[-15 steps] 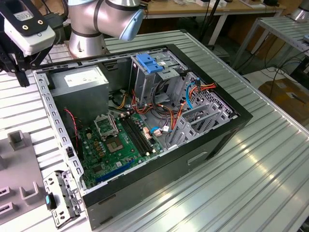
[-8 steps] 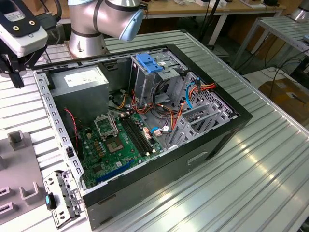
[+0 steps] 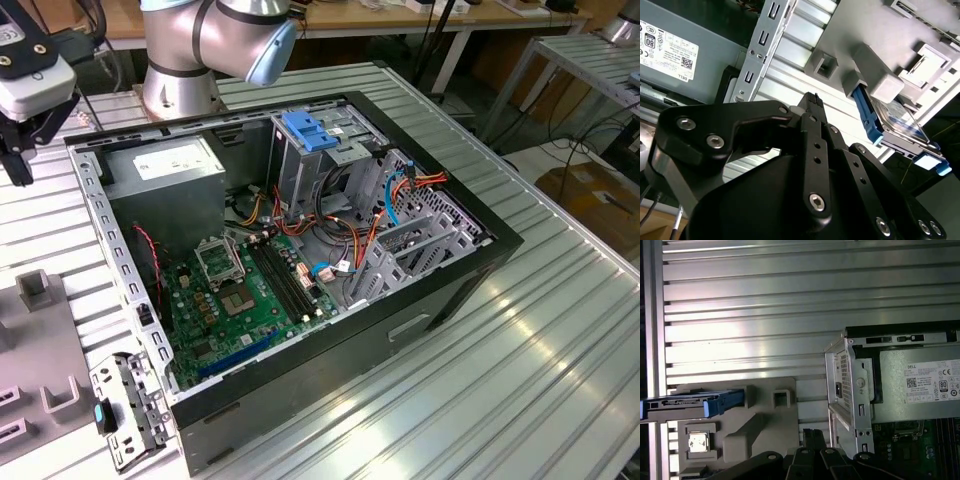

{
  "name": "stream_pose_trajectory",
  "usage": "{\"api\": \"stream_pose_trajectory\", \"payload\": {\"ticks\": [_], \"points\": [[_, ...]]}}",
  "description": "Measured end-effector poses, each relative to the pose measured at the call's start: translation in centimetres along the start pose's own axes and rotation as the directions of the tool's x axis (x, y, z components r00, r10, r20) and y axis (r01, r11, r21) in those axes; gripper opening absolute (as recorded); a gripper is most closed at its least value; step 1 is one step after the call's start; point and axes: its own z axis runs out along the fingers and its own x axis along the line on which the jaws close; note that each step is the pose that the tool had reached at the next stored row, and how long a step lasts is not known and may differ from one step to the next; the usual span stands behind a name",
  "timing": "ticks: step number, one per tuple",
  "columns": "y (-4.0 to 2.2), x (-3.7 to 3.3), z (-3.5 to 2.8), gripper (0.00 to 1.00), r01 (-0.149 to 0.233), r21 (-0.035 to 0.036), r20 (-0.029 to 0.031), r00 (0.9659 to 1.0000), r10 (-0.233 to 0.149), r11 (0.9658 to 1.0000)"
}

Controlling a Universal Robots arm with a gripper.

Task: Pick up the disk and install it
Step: 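Reach for the disk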

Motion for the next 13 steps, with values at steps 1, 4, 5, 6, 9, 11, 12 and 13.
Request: {"api": "stream_pose_trajectory", "payload": {"ticks": [1, 4, 5, 6, 9, 11, 12, 13], "points": [[-0.01, 0.11, 0.0, 0.11, 0.0, 0.0, 0.0, 1.0, 0.0, 1.0], [-0.04, 0.55, 0.0, 0.11, 0.0, 0.0001, 0.0, 1.0, 0.0, 1.0], [-0.06, 0.73, 0.0, 0.11, 0.0, 0.0, 0.0, 1.0, 0.0, 1.0], [-0.07, 0.91, 0.0, 0.11, 0.0, 0.0, 0.0, 1.0, 0.0, 1.0], [-0.09, 1.25, 0.01, 0.11, 0.0, 0.0, 0.0, 1.0, 0.0, 1.0], [-0.11, 1.47, 0.01, 0.11, 0.0, 0.0, 0.0, 1.0, 0.0, 1.0], [-0.12, 1.56, 0.01, 0.11, 0.0, 0.0, -0.0001, 1.0, 0.0, 1.0], [-0.13, 1.73, 0.0, 0.11, 0.0, 0.0001, -0.0001, 1.0, 0.0, 1.0]]}}
